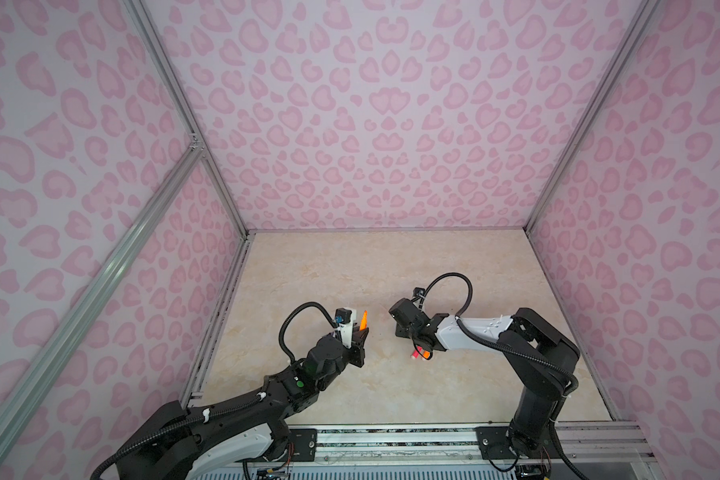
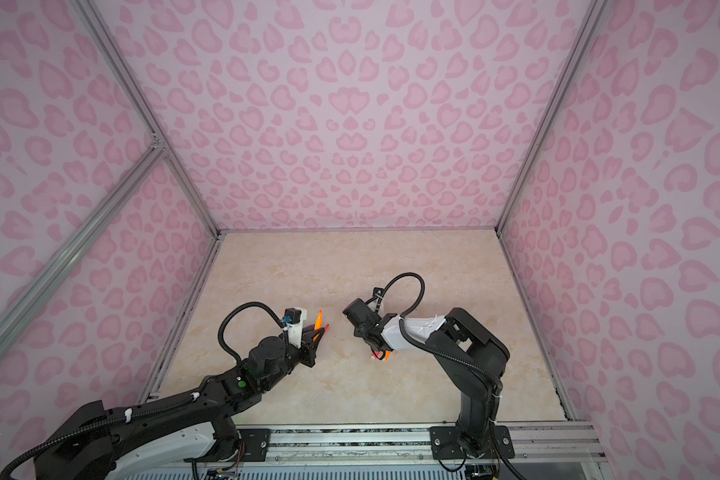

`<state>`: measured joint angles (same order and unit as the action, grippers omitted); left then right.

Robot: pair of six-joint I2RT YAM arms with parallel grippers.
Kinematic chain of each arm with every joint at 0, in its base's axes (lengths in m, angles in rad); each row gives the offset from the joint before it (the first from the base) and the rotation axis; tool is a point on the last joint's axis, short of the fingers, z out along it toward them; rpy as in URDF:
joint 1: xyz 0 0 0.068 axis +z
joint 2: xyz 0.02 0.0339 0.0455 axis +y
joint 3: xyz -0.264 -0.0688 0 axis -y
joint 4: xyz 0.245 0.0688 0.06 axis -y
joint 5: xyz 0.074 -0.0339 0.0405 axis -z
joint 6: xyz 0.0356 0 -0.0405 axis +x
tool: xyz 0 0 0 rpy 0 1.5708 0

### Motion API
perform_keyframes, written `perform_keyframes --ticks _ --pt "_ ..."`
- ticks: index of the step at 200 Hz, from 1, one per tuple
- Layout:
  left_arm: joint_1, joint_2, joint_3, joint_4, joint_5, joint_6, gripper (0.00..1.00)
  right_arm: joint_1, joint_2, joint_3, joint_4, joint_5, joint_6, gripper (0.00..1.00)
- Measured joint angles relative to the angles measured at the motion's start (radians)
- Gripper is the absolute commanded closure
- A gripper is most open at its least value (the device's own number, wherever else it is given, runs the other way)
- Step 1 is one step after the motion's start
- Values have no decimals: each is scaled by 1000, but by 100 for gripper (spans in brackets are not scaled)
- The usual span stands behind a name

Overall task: Insert the pens into the pen caps
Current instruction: 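Lower the open right gripper around a translucent cap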

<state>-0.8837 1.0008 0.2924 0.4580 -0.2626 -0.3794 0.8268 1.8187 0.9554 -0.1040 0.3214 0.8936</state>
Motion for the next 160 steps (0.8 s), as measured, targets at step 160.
perform_keyframes --ticks 160 --pt "0 -27 -6 -3 -5 7 97 15 21 11 -43 56 -14 79"
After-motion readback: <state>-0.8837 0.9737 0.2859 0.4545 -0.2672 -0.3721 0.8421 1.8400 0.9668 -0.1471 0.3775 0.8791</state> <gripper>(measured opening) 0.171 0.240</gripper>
